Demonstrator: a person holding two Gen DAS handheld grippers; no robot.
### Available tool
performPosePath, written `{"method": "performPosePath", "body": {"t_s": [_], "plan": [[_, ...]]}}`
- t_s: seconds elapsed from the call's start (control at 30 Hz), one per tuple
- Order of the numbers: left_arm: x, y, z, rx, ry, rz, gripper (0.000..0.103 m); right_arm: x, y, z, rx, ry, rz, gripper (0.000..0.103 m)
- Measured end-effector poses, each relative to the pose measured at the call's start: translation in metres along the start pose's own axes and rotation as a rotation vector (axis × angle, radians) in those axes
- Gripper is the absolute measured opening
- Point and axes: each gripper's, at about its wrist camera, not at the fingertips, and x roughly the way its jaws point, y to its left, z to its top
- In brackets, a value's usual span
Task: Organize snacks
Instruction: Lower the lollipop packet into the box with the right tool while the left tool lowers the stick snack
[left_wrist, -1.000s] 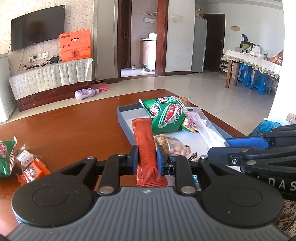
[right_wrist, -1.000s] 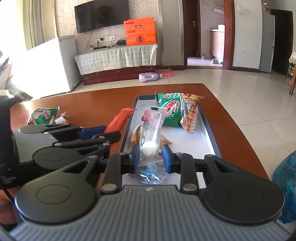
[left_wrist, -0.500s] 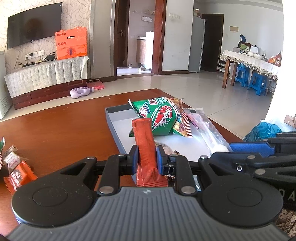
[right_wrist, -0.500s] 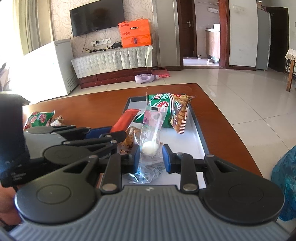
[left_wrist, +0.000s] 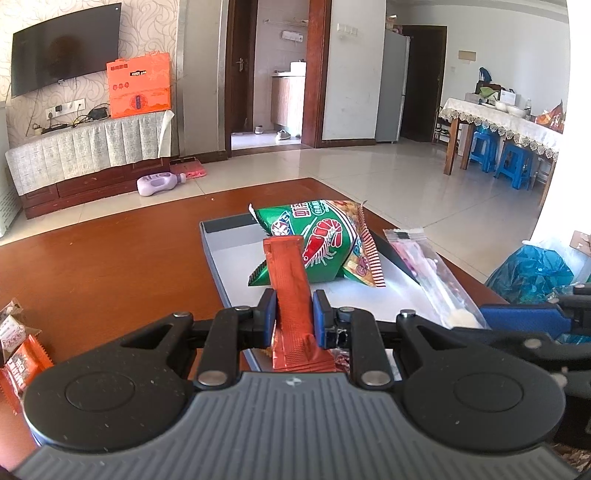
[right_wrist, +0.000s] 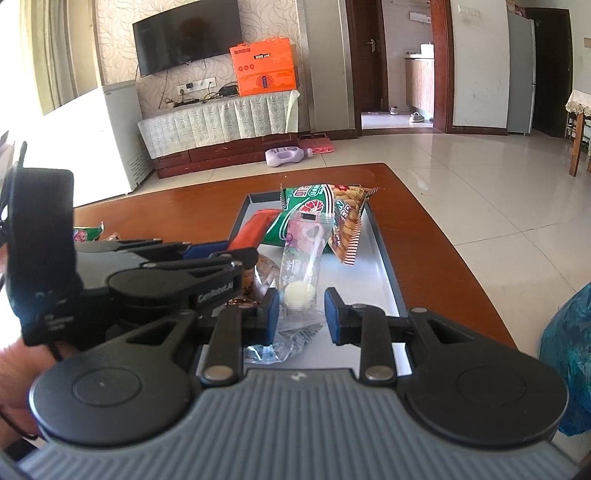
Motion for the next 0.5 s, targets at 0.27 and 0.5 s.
{"method": "performPosePath", "body": {"t_s": [0.27,0.5], "plan": [[0.023,-0.003,0.007,0.007,0.011,-0.011,0.025,0.001,-0.002,0.0,0.0,-0.001,0.003,0.03],[0.037,-0.005,0.014,-0.007,0.019,-0.015,0.025,0.0,-0.003,-0.001,0.003,-0.006,0.011,0.03]]}}
